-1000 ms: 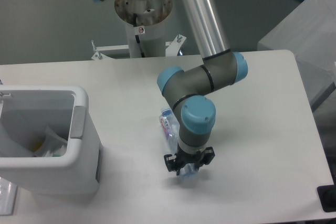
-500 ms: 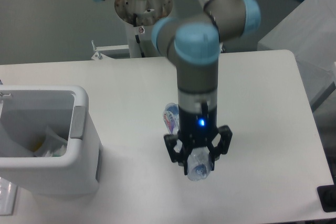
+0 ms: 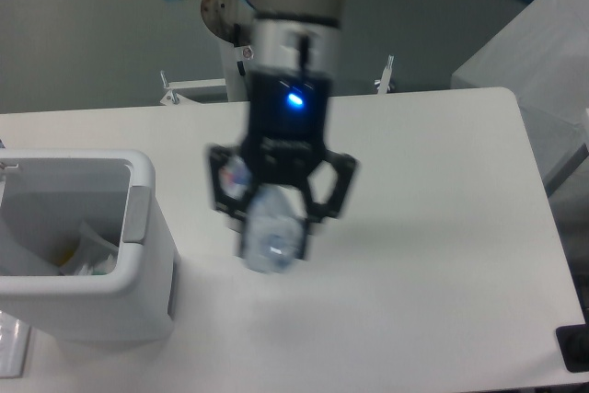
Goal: Place the trash in the trash can
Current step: 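Lift the gripped bottle up from the table, then carry the bottle over the bin and lower it inside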
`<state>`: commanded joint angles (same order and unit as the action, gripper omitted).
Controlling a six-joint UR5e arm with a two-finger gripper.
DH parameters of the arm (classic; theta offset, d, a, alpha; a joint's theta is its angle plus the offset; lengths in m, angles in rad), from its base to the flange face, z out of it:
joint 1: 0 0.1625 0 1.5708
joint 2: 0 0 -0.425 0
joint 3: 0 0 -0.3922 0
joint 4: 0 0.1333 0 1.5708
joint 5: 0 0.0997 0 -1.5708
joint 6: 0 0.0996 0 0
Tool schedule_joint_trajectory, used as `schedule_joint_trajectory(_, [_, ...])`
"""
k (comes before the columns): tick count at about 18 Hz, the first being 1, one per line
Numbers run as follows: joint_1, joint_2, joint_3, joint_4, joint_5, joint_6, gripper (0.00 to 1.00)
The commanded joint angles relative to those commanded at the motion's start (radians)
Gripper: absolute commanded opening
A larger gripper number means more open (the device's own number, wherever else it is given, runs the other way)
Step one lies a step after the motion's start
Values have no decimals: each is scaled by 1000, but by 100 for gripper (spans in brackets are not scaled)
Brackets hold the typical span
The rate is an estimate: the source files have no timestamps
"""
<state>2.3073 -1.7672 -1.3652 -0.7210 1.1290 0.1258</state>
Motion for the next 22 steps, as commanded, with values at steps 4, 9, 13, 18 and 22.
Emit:
schedule_joint_trajectory(4, [-78, 17, -2, 2, 0, -26, 60])
schedule_joint_trajectory(9, [-123, 11, 15, 3, -2, -61, 60])
schedule_joint_trajectory(13, [-154, 3, 15, 3, -2, -61, 60])
schedule_joint_trajectory(18, [-189, -46, 31, 3, -2, -57, 60])
schedule_joint_trajectory(22, [-206, -71, 40, 3, -2, -57, 60])
